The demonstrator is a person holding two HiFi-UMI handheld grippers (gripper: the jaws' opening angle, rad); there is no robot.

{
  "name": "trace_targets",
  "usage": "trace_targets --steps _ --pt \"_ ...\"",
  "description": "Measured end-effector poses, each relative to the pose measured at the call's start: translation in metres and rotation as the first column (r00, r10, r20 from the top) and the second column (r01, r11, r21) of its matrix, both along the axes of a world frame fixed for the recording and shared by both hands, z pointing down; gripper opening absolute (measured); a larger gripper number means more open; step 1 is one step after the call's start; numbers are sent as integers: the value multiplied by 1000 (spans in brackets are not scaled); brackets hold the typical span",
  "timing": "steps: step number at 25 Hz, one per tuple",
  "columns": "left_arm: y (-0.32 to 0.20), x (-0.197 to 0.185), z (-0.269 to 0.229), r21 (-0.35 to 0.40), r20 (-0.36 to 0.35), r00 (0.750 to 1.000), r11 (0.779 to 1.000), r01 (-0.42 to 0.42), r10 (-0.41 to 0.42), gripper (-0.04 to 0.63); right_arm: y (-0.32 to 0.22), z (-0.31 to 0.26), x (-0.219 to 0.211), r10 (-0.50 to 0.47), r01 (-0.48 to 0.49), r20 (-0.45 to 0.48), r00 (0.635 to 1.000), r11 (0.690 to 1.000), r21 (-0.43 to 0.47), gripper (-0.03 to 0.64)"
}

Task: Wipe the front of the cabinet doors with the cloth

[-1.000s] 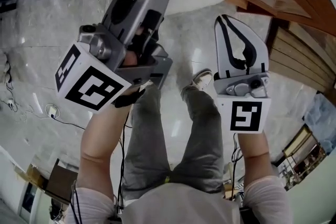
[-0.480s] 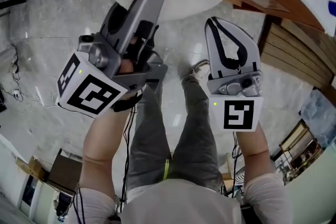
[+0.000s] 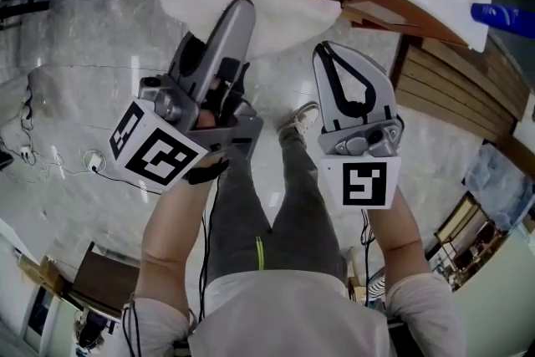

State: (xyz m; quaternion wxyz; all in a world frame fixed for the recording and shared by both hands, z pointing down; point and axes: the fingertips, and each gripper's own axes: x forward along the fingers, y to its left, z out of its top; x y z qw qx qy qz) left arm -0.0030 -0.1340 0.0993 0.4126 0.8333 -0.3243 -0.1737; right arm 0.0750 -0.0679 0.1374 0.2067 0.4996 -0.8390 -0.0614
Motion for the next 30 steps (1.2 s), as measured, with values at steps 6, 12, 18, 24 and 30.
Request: trace_targets --steps 6,12,18,24,30 --pt "0 -8 -52 4 -7 999 999 41 -41 58 1 -49 3 -10 10 -17 1000 1000 -7 41" --pt "-3 -14 -103 36 -5 997 997 71 -71 58 0 -99 -13 -37 36 31 999 999 40 41" --pt "7 -23 -135 41 -3 994 994 106 -106 58 10 -133 -24 -63 60 71 995 997 45 41" --pt "22 -27 -146 14 -3 991 991 130 -130 58 24 -150 -20 -65 64 65 996 998 18 41" --pt "30 -15 -168 27 -15 994 994 107 -106 58 36 -171 -12 -39 39 64 997 999 7 41"
